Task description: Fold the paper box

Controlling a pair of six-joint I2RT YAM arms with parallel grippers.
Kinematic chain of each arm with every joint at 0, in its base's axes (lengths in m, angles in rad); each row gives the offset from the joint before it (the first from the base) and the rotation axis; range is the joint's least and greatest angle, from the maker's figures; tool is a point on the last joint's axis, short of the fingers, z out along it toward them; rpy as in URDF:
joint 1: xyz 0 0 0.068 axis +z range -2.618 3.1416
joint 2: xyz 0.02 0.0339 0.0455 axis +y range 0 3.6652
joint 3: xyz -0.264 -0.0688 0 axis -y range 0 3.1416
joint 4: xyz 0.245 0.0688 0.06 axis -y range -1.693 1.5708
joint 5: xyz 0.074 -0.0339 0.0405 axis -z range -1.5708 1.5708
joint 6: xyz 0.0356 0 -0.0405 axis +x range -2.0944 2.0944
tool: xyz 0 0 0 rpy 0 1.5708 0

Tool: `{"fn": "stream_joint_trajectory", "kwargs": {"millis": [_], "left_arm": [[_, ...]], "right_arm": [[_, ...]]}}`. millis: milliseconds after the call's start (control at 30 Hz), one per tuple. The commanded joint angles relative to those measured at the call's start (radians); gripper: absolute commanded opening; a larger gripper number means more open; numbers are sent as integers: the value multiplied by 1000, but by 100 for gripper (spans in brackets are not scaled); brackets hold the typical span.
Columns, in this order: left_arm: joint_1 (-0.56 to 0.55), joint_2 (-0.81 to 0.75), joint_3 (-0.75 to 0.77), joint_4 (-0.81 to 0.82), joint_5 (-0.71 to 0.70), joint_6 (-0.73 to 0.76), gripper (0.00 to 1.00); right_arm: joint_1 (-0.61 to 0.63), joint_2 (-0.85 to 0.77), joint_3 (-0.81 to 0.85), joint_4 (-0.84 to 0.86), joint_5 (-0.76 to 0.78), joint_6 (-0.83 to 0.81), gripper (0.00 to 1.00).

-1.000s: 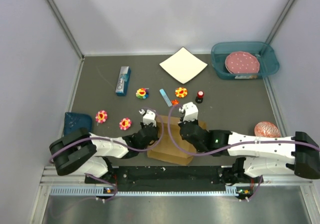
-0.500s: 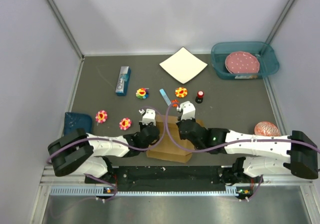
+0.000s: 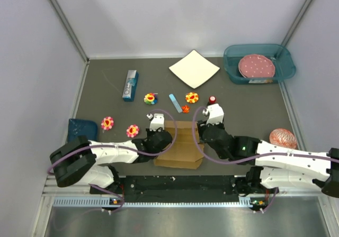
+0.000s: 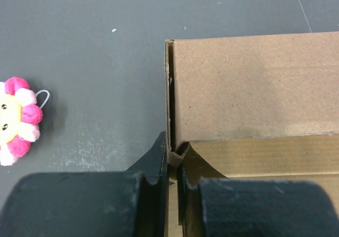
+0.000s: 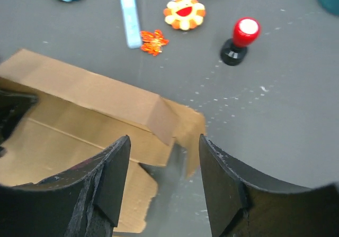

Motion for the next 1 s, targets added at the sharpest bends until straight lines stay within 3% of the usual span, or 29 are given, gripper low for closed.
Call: {"fn": "stream_joint_trajectory", "kwargs": {"millis": [0,267,667,967], "left_arm": [[-4,20,64,-143,-4,-15,0],[-4,27,64,-166,5,-36,0],[-4,-10,22,-151,-2,-53,0],[-5,-38,0,-148,-11,-64,0]], "right_arm": [[-18,5,6,-113,90,3,56],[-19,129,-28,-103,78,91,53],[-41,307,37,62,101,-18,50],[-50,303,43,138,89,-58,48]]}}
